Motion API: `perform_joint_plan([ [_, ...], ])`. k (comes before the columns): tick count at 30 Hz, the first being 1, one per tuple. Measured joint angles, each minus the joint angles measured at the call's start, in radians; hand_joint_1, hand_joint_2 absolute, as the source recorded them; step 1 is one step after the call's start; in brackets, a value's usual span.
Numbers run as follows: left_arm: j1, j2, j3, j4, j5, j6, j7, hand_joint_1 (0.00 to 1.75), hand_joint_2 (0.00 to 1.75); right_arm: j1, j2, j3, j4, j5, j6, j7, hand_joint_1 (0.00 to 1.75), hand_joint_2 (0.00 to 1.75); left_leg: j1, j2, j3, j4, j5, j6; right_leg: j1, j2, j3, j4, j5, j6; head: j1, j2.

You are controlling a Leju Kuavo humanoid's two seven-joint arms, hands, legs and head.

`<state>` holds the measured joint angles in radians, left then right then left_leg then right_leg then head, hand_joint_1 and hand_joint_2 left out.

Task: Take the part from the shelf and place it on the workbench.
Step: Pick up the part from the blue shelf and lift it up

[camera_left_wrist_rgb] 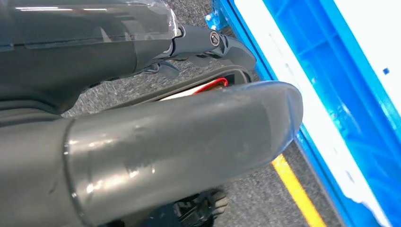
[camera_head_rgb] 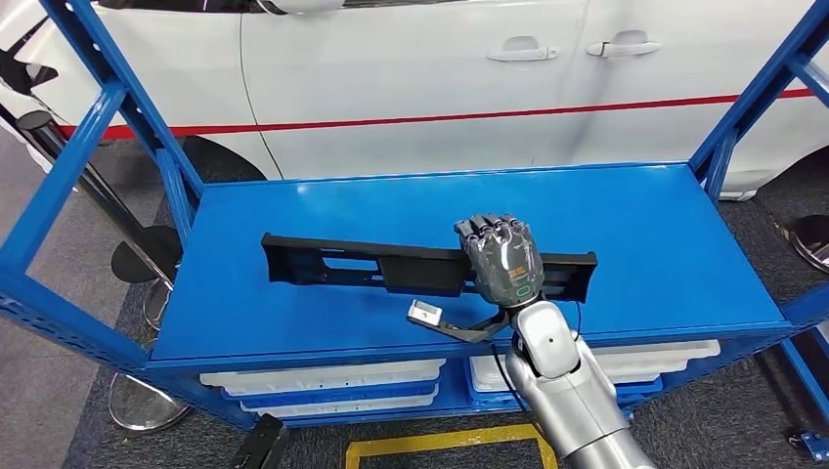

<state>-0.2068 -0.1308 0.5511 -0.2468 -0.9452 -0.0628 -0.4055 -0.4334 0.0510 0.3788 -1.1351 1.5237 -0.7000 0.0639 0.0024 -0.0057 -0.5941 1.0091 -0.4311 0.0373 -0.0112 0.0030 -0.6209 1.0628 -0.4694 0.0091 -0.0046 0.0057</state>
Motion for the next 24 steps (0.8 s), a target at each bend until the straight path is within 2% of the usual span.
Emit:
perform_joint_plan([
  [1, 0.000, 0.000, -0.004, -0.001, 0.010, 0.011, -0.005, 0.00, 0.00, 0.004, 0.000, -0.015, -0.040, -0.012, 0.000, -0.030, 1.75, 1.75, 0.001, 0.001, 0.002, -0.006, 0.003, 0.007, -0.001, 0.000, -0.036, 0.075, -0.035, 0.004, 0.000, 0.000],
  [3, 0.003, 0.000, -0.016, -0.001, 0.048, 0.044, -0.027, 0.00, 0.00, 0.004, 0.010, -0.060, -0.203, -0.048, 0.000, -0.148, 1.75, 1.75, -0.002, 0.001, -0.001, 0.012, -0.009, 0.005, -0.007, -0.002, -0.047, 0.093, -0.034, 0.010, 0.001, 0.000],
  [4, 0.004, 0.000, -0.021, -0.001, 0.066, 0.059, -0.040, 0.00, 0.00, 0.003, 0.017, -0.078, -0.291, -0.070, 0.000, -0.212, 1.75, 1.75, -0.004, 0.000, -0.005, 0.025, -0.018, -0.001, -0.010, -0.002, -0.042, 0.079, -0.020, 0.011, 0.000, 0.000],
  [5, 0.007, 0.000, -0.023, -0.002, 0.081, 0.066, -0.050, 0.00, 0.00, -0.003, 0.024, -0.089, -0.359, -0.088, 0.000, -0.259, 1.75, 1.75, -0.004, -0.001, -0.009, 0.036, -0.025, -0.009, -0.011, -0.002, -0.012, 0.013, 0.012, 0.009, 0.000, 0.000],
  [7, 0.010, 0.001, -0.024, -0.003, 0.095, 0.064, -0.062, 0.00, 0.00, -0.008, 0.032, -0.091, -0.429, -0.122, 0.000, -0.305, 1.75, 1.75, -0.004, -0.001, -0.011, 0.038, -0.026, -0.019, -0.007, -0.001, -0.012, 0.008, 0.008, -0.003, 0.000, 0.000],
  [9, 0.013, 0.003, -0.025, -0.004, 0.100, 0.057, -0.068, 0.00, 0.87, -0.011, 0.040, -0.090, -0.481, -0.140, 0.001, -0.329, 1.75, 1.75, 0.000, 0.000, -0.014, 0.049, -0.037, -0.029, -0.007, -0.002, -0.008, 0.002, 0.011, -0.015, 0.000, 0.000],
  [11, 0.015, 0.005, -0.026, -0.004, 0.101, 0.052, -0.072, 0.00, 1.75, -0.016, 0.048, -0.088, -0.515, -0.142, 0.001, -0.337, 1.75, 1.75, 0.003, 0.000, -0.043, 0.118, -0.079, -0.038, -0.009, -0.004, -0.004, -0.002, 0.012, -0.024, 0.000, 0.000],
  [13, 0.019, 0.006, -0.026, -0.004, 0.101, 0.044, -0.074, 0.00, 1.75, -0.019, 0.053, -0.084, -0.538, -0.149, 0.001, -0.349, 1.75, 1.75, 0.005, 0.000, -0.103, 0.243, -0.134, -0.045, -0.006, -0.005, -0.004, -0.002, 0.011, -0.029, 0.000, 0.000],
  [14, 0.022, 0.007, -0.027, -0.004, 0.101, 0.038, -0.074, 0.00, 1.75, -0.019, 0.054, -0.078, -0.548, -0.158, 0.001, -0.356, 1.75, 1.75, 0.007, 0.000, -0.127, 0.290, -0.146, -0.046, -0.004, -0.005, -0.003, -0.002, 0.011, -0.030, 0.000, 0.000],
  [15, 0.026, 0.007, -0.028, -0.004, 0.101, 0.033, -0.075, 0.00, 1.75, -0.019, 0.054, -0.069, -0.555, -0.170, 0.001, -0.362, 1.75, 1.75, 0.007, 0.000, -0.138, 0.307, -0.140, -0.046, -0.003, -0.004, -0.003, -0.002, 0.010, -0.031, 0.000, 0.000],
  [16, 0.029, 0.008, -0.029, -0.004, 0.102, 0.029, -0.074, 0.00, 1.75, -0.021, 0.054, -0.056, -0.562, -0.181, 0.002, -0.365, 1.75, 1.75, 0.007, 0.000, -0.127, 0.280, -0.115, -0.044, -0.002, -0.003, -0.002, -0.002, 0.010, -0.031, 0.000, 0.000],
  [18, 0.030, 0.009, -0.032, -0.004, 0.109, 0.018, -0.074, 0.00, 1.75, -0.033, 0.055, -0.023, -0.572, -0.191, 0.002, -0.358, 1.75, 1.75, 0.007, 0.000, -0.070, 0.155, -0.048, -0.037, -0.002, -0.002, 0.001, -0.002, 0.009, -0.030, 0.000, 0.000],
  [19, 0.030, 0.010, -0.032, -0.004, 0.114, 0.013, -0.074, 0.00, 1.75, -0.043, 0.055, -0.005, -0.574, -0.194, 0.002, -0.349, 1.75, 1.75, 0.004, 0.000, -0.042, 0.093, -0.026, -0.033, -0.001, -0.001, 0.001, -0.002, 0.009, -0.028, 0.000, 0.000],
  [21, 0.030, 0.010, -0.033, -0.004, 0.121, 0.007, -0.076, 0.00, 1.75, -0.066, 0.054, 0.033, -0.575, -0.202, 0.002, -0.322, 1.75, 1.75, -0.002, -0.001, -0.018, 0.037, -0.017, -0.026, 0.000, -0.001, -0.002, -0.003, 0.011, -0.019, 0.000, 0.000],
  [24, 0.032, 0.011, -0.041, -0.004, 0.107, 0.031, -0.079, 0.00, 1.75, -0.090, 0.053, 0.090, -0.574, -0.220, 0.002, -0.287, 1.75, 1.75, -0.003, -0.002, -0.013, 0.018, -0.007, -0.008, -0.002, -0.002, -0.004, -0.005, 0.010, -0.003, 0.000, 0.000],
])
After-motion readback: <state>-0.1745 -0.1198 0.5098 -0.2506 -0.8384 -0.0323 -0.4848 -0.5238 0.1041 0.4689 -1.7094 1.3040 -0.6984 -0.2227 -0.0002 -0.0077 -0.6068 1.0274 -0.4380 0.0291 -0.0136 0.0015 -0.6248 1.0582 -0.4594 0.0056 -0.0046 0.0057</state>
